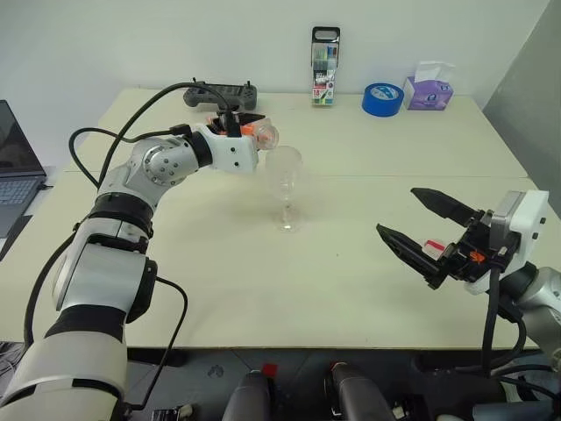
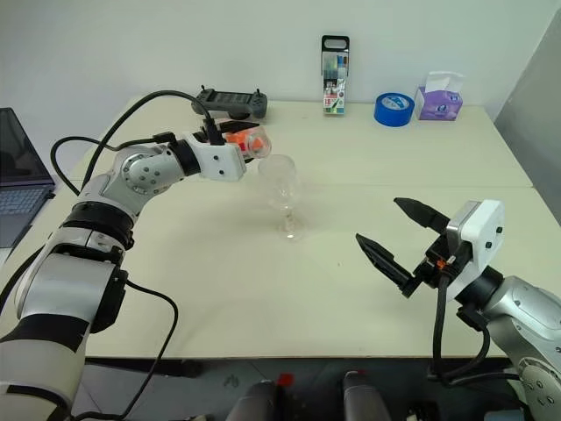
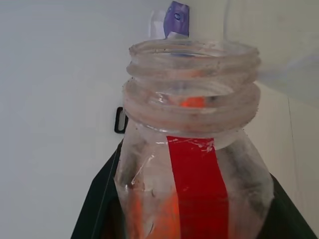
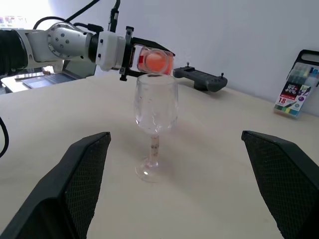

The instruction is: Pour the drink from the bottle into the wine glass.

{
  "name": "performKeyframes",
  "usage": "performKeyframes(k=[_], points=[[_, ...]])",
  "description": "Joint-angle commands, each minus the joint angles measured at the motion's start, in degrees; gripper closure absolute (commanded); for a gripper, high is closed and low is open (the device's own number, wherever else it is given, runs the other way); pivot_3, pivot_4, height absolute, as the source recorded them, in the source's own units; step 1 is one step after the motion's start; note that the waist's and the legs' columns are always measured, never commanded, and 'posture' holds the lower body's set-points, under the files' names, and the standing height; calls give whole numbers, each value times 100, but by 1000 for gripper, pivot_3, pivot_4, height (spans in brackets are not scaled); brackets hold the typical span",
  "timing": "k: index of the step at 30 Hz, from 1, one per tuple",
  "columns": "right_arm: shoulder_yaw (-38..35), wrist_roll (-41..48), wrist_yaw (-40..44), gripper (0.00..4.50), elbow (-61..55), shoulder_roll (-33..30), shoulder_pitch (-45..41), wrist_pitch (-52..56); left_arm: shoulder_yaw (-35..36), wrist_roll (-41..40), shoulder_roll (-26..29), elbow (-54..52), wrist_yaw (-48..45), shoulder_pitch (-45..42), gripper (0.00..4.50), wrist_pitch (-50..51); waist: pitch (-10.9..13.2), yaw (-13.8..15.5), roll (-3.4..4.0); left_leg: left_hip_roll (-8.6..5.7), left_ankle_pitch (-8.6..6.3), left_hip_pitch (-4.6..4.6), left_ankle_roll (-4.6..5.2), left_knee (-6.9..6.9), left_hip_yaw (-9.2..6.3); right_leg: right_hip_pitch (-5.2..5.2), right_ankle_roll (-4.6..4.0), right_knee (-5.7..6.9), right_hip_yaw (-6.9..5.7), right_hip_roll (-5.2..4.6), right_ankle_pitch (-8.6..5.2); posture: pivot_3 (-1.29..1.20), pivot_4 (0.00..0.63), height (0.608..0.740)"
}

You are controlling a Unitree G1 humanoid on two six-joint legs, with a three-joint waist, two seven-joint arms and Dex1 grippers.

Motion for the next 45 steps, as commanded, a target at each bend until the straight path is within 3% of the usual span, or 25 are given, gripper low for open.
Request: performKeyframes(k=[1,18,45], points=[[8,-25,-46,0,-29,-60,-90,-170,-41,200,141,-75,541,-354,2809,-127,0,0,0,0,0,0,0,0,0,0,0,0,1,0,0,0,150,740],[167,-91,-36,0,69,-72,-132,-279,-660,1371,383,-115,2233,-712,2809,-168,0,0,0,-1,0,0,0,0,3,0,0,2,1,-3,0,0,150,740],[367,-121,-92,0,114,-83,-258,-283,-908,1623,408,-19,2729,-796,2809,-154,0,0,0,-2,0,1,-1,3,5,0,-1,6,2,-6,1,0,150,740]])
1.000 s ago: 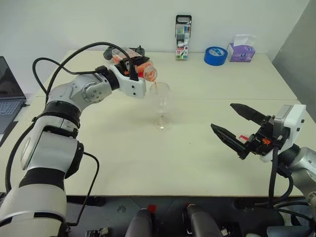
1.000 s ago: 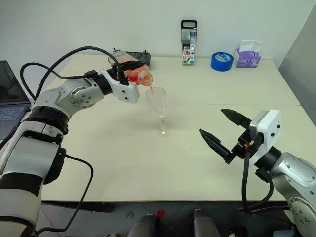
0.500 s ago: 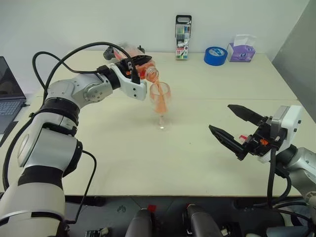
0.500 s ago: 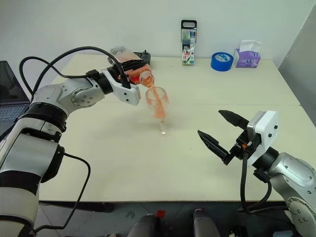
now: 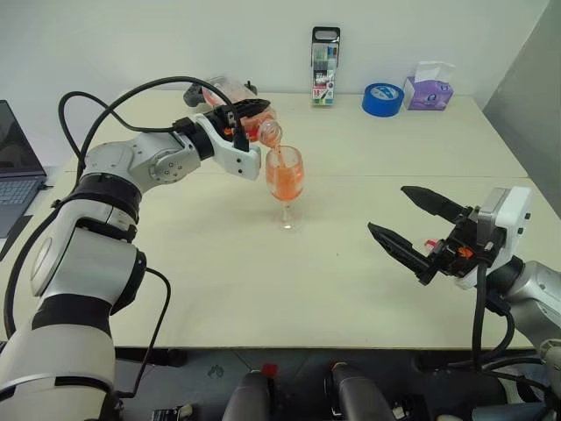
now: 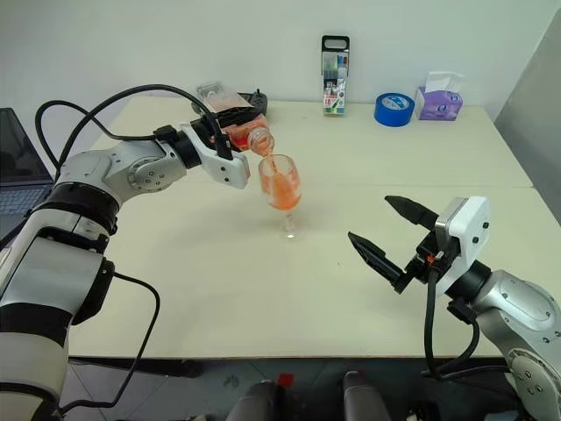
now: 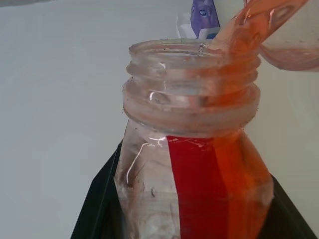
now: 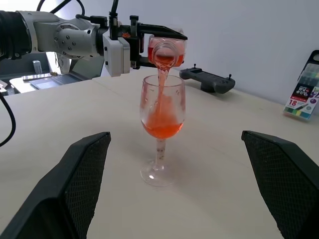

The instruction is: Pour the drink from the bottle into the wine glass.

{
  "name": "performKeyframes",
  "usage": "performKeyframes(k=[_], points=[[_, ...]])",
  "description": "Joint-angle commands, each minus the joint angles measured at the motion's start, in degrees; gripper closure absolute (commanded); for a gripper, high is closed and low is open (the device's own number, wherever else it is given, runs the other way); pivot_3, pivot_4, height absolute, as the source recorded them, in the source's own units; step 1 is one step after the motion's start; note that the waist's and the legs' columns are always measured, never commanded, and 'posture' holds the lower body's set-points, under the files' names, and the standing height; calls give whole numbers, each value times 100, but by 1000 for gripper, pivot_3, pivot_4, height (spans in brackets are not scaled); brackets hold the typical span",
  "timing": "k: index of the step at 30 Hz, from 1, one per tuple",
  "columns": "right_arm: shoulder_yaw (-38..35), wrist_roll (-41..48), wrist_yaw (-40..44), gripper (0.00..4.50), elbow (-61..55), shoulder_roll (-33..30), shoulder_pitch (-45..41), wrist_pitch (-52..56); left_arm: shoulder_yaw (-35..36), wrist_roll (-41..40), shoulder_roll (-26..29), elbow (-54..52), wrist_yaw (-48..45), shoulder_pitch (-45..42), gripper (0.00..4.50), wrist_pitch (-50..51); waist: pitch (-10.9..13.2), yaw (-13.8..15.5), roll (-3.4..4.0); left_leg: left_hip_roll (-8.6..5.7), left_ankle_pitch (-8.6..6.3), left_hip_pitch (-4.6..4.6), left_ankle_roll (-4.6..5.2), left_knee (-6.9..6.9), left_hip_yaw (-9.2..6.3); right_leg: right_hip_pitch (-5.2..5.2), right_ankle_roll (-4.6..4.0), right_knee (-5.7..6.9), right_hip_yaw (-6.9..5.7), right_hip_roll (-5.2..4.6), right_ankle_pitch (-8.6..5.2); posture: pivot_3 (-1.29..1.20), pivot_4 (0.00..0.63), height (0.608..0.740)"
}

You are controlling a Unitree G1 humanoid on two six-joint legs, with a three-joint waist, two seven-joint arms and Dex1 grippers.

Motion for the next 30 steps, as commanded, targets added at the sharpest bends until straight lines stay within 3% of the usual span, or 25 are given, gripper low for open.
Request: performKeyframes(k=[1,8,13,17,22,26,30], points=[[-13,-36,-39,0,-78,-49,-64,-124,123,-193,77,2,49,-276,2809,-25,0,0,0,0,0,0,0,0,0,0,0,0,0,0,0,0,150,740],[43,23,-67,0,-75,-10,-130,-128,194,-418,56,37,-60,-233,2809,-46,0,0,0,0,0,0,0,1,0,0,0,1,0,0,0,0,150,740],[187,208,-162,0,-47,-74,-717,-10,1178,-2212,-363,345,-1486,1,2809,111,0,-1,0,0,0,0,0,6,1,0,-1,3,-2,0,0,0,150,740],[426,249,-229,0,149,-81,-1479,110,2194,-3876,-742,257,-3061,500,2810,868,-3,-19,4,1,0,6,0,6,6,1,-1,7,2,0,1,0,150,740],[608,364,-209,0,346,-184,-2068,323,2842,-4852,-903,-352,-3810,926,2810,1616,-3,-23,4,6,0,0,0,7,0,-4,-3,10,-2,3,2,0,150,740],[1685,-37,-440,0,1348,-19,-4050,1228,3769,-5941,-959,-1059,-3658,1513,2810,3320,-4,-77,8,4,1,-1,0,18,-5,-10,-5,21,11,-2,3,0,150,740],[2260,-172,-719,0,1956,597,-4998,1817,4348,-6504,-997,-1798,-3209,1939,2810,4599,-11,-86,4,15,0,8,0,11,-26,-5,-5,19,-4,-3,3,0,150,740]])
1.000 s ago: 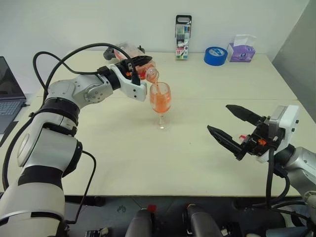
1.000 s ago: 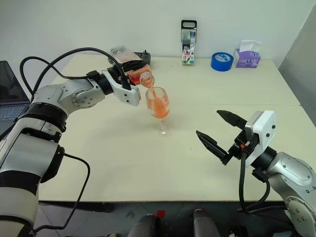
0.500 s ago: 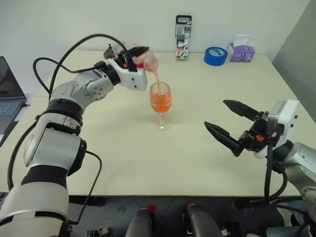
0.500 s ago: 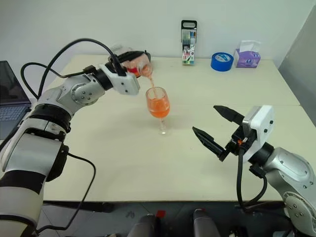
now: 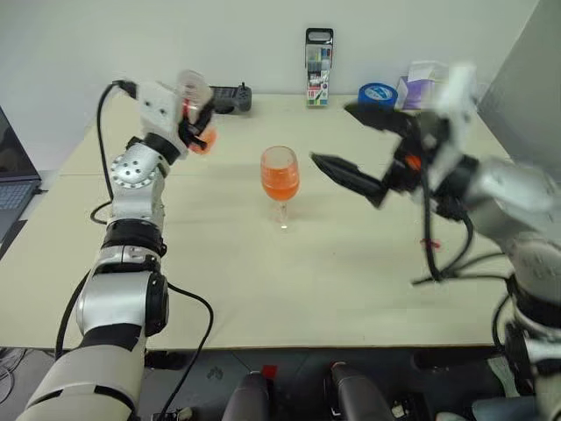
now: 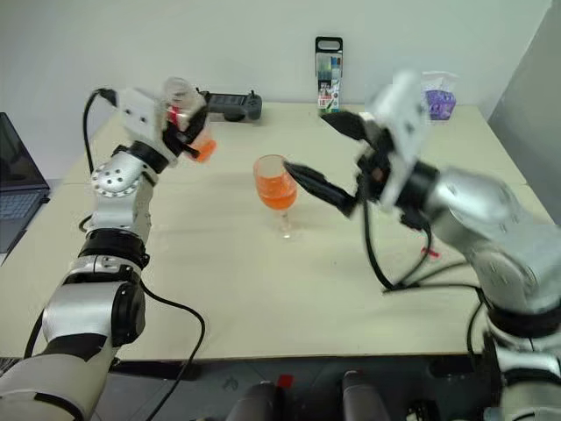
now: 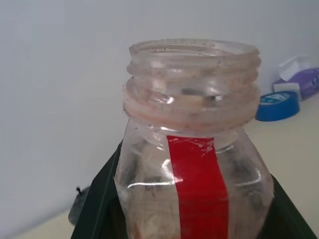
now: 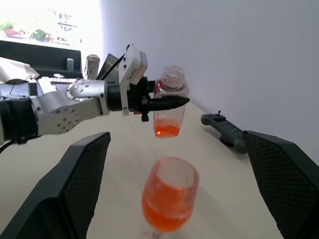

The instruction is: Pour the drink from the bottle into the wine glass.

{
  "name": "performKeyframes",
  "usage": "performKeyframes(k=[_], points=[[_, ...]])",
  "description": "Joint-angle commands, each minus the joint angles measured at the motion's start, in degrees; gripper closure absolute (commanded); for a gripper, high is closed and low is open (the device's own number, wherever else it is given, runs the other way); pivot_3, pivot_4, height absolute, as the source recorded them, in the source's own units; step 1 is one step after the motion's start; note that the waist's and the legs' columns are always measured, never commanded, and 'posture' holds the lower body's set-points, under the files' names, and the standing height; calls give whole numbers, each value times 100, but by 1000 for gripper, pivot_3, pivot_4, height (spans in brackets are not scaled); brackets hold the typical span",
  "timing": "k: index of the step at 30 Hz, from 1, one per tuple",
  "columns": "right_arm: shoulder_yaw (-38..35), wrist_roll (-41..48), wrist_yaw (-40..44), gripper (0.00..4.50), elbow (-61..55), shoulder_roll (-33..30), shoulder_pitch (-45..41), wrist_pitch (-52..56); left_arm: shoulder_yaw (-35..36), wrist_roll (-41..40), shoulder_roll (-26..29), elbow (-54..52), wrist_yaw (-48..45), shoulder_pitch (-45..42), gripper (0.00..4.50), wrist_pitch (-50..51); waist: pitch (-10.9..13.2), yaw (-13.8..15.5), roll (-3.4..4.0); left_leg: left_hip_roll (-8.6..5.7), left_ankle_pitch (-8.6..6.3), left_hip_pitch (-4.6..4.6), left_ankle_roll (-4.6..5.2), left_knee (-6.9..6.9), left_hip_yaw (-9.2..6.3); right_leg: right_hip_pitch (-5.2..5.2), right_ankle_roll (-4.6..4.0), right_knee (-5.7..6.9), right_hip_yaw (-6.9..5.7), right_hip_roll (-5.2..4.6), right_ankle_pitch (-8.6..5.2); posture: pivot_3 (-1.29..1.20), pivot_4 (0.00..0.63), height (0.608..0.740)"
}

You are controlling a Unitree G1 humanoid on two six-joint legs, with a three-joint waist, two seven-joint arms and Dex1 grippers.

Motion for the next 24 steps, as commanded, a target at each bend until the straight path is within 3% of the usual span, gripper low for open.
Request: performKeyframes(k=[1,10,21,24], points=[[319,-74,-111,0,360,406,-371,379,561,-569,37,-688,398,233,2810,1059,0,0,0,2,0,-6,0,-2,-2,-3,0,-5,-7,-1,0,0,150,740],[1169,-1054,68,0,1399,1441,-765,284,855,-730,90,-1434,625,1164,2811,1843,-6,80,-10,-18,1,-16,-2,7,-10,-10,-2,-6,-2,-30,1,0,150,740],[1096,-1328,359,0,1357,1596,-840,526,865,-550,127,-946,510,1336,2811,1474,-7,72,-12,-16,1,-13,-2,2,-9,-12,-2,-6,-5,-39,2,0,150,740],[1065,-1351,390,0,1305,1586,-823,567,864,-531,98,-872,561,1381,1834,1447,-7,73,-12,-16,1,-14,-2,2,-9,-12,-2,-6,-5,-39,2,0,150,740]])
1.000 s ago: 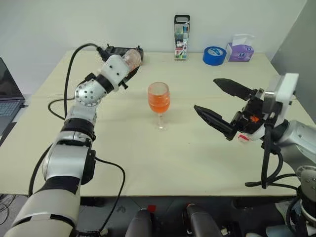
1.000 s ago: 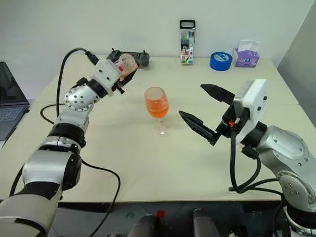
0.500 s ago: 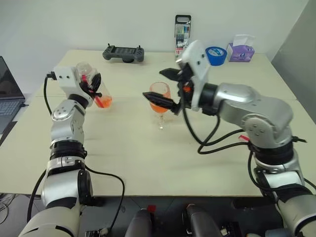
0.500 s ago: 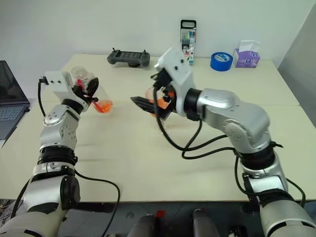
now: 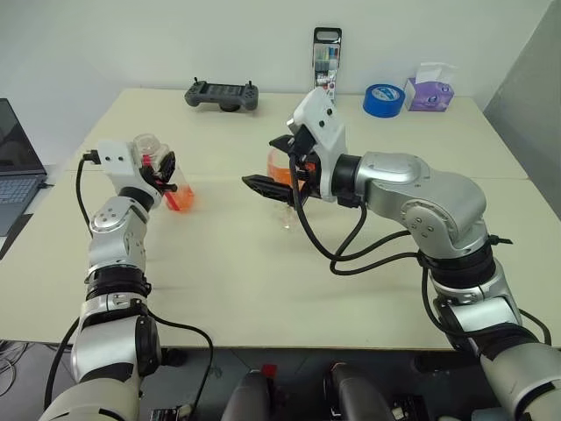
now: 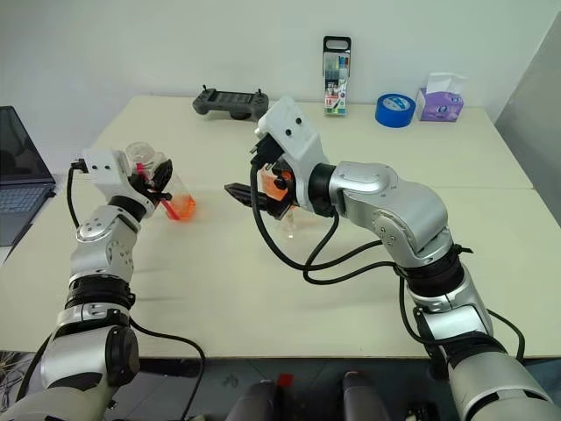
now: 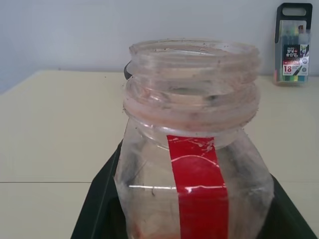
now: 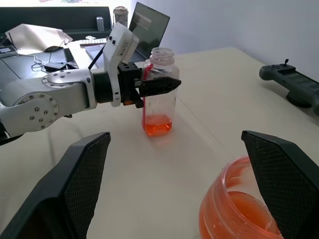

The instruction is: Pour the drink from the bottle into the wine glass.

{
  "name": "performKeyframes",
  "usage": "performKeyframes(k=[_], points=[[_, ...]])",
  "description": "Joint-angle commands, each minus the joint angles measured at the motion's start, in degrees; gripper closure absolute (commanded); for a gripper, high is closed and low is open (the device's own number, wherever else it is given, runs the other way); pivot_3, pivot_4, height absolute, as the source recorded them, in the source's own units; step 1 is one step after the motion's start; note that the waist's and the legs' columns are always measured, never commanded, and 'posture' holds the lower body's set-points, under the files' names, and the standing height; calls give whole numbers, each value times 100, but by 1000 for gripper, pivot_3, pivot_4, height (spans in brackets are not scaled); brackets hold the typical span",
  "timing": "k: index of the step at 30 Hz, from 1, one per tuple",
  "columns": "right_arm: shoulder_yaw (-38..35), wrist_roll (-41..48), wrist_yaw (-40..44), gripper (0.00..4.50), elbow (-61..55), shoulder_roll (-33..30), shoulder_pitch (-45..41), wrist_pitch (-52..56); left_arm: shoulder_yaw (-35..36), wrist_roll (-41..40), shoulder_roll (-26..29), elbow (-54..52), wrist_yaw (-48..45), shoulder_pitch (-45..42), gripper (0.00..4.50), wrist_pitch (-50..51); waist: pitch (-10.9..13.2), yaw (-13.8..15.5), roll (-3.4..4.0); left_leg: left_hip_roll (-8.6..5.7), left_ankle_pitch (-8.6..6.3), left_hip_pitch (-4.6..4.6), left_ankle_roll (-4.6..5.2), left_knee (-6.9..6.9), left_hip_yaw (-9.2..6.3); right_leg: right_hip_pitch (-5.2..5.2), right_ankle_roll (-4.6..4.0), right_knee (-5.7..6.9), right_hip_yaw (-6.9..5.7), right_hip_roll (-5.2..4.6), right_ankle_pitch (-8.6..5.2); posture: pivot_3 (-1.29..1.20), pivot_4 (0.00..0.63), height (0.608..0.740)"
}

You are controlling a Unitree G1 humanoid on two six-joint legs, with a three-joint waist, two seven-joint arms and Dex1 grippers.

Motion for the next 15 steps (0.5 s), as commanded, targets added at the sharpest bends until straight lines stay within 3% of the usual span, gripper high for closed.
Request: performKeyframes(k=[1,5,6,10,15], points=[[-155,-51,85,0,-273,7,-135,25,53,55,78,-40,26,-3,1510,-193,0,0,0,0,0,0,0,0,0,0,0,0,0,0,0,0,150,740],[-172,-109,136,0,-312,15,-116,46,44,56,53,-123,-7,68,170,-162,0,0,0,0,0,1,0,-1,0,0,0,0,0,-1,0,0,150,740],[-171,-127,150,0,-312,12,-117,42,43,59,52,-154,0,89,27,-150,0,0,0,0,0,1,0,-1,0,0,0,0,0,-1,0,0,150,740],[-180,-206,219,0,-322,-6,-116,29,22,59,84,-464,-12,262,27,-23,0,-2,0,0,0,1,0,-1,0,0,0,0,1,-1,0,0,150,740],[-236,-261,297,0,-372,-113,-111,20,150,-79,156,-1634,143,771,27,515,0,0,0,2,0,0,0,-3,0,0,0,-1,0,-4,0,0,150,740]])
